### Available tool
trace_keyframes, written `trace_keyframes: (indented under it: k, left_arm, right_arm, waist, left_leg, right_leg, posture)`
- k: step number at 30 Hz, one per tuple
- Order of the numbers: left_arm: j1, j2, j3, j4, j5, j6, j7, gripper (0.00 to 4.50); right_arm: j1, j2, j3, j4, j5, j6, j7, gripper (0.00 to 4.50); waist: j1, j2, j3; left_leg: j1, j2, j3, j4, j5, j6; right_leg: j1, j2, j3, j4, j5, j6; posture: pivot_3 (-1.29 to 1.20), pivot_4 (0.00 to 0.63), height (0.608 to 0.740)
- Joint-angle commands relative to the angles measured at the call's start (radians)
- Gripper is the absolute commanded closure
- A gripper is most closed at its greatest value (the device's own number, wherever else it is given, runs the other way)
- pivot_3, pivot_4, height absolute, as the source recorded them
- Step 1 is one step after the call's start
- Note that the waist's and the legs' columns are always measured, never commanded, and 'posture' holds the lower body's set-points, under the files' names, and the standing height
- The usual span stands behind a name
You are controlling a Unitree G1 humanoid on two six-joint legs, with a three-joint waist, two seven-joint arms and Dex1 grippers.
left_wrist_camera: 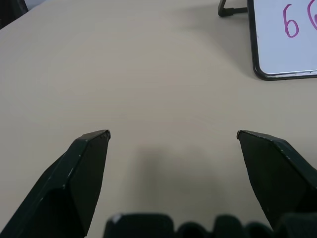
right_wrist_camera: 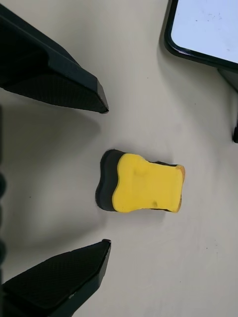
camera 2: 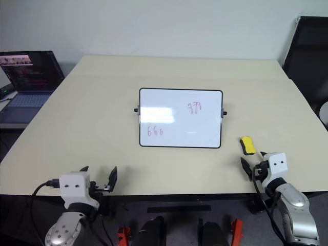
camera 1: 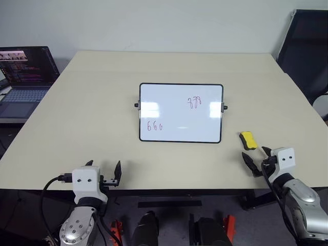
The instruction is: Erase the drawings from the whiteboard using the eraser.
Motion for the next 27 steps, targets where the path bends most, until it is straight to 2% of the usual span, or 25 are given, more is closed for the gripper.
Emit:
trace_keyframes:
  k: [1, 5, 8, 12, 16, 20, 22, 27]
  left_arm:
    - [-0.012, 0.008, 0.01, 0.02, 0.001, -0.041, -0.003, 0.0]
    - [-0.03, 0.021, 0.055, 0.079, -0.037, -0.089, -0.029, 0.0]
    - [-0.047, 0.071, 0.075, 0.113, -0.054, -0.129, -0.087, 0.0]
    - [-0.065, 0.165, 0.11, 0.104, -0.151, -0.133, -0.218, 0.0]
    - [-0.089, 0.325, 0.113, 0.082, -0.266, -0.131, -0.444, 0.0]
    - [-0.254, 0.474, 0.102, 0.108, -0.346, -0.053, -0.565, 0.0]
    - [-0.365, 0.535, 0.058, 0.127, -0.387, -0.004, -0.64, 0.0]
    - [-0.62, 0.615, -0.08, 0.187, -0.417, 0.058, -0.805, 0.0]
  right_arm:
    - [0.002, -0.006, -0.026, -0.04, 0.018, 0.009, -0.003, 0.03]
    - [0.023, -0.006, -0.016, -0.07, 0.001, 0.04, -0.027, 0.03]
    - [0.028, -0.006, -0.006, -0.134, 0.009, 0.086, -0.041, 0.03]
    - [0.005, 0.004, 0.001, -0.232, 0.056, 0.186, -0.056, 0.03]
    - [-0.063, -0.021, 0.015, -0.315, 0.134, 0.388, -0.06, 0.03]
    - [-0.153, -0.044, -0.045, -0.314, 0.188, 0.513, -0.092, 0.03]
    - [-0.195, -0.052, -0.057, -0.337, 0.181, 0.573, -0.141, 0.03]
    - [-0.33, -0.062, -0.073, -0.314, 0.179, 0.736, -0.244, 0.03]
  waist:
    - [0.0, 0.0, 0.0]
    - [0.001, 0.0, 0.0]
    - [0.0, 0.001, 0.0]
    - [0.0, 0.001, -0.001]
    - [0.0, 0.001, -0.001]
    - [0.009, 0.002, -0.001]
    - [0.012, 0.002, -0.001]
    - [0.015, 0.002, -0.001]
  left_leg:
    - [0.0, 0.0, 0.0, 0.0, 0.0, 0.0]
    - [0.0, 0.0, 0.0, -0.002, 0.0, 0.0]
    - [0.0, 0.0, 0.001, -0.003, 0.0, 0.0]
    - [0.0, 0.001, 0.001, -0.003, 0.0, 0.0]
    - [0.0, 0.001, 0.002, -0.002, 0.0, 0.0]
    - [0.0, 0.002, 0.001, -0.003, 0.0, 0.0]
    - [0.0, 0.002, 0.001, -0.002, 0.0, 0.0]
    - [-0.002, 0.001, 0.004, -0.004, 0.001, 0.001]
  right_leg:
    - [0.0, 0.0, 0.0, 0.0, 0.0, 0.0]
    - [0.002, 0.0, 0.0, 0.0, 0.0, 0.0]
    - [0.002, 0.001, 0.0, 0.0, 0.0, 0.0]
    - [0.001, 0.001, 0.001, 0.0, 0.0, 0.0]
    - [-0.001, 0.001, 0.001, 0.0, 0.0, -0.001]
    - [-0.001, 0.001, -0.001, 0.0, 0.0, -0.001]
    - [-0.001, 0.001, -0.001, -0.001, 0.0, -0.001]
    - [0.001, 0.001, 0.001, 0.0, 0.003, 0.003]
  posture:
    - [0.0, 0.15, 0.74]
    - [0.0, 0.15, 0.74]
    - [0.0, 0.15, 0.74]
    - [0.0, 0.15, 0.74]
    - [0.0, 0.15, 0.74]
    - [0.0, 0.15, 0.74]
    - [0.0, 0.15, 0.74]
    - [0.0, 0.15, 0.74]
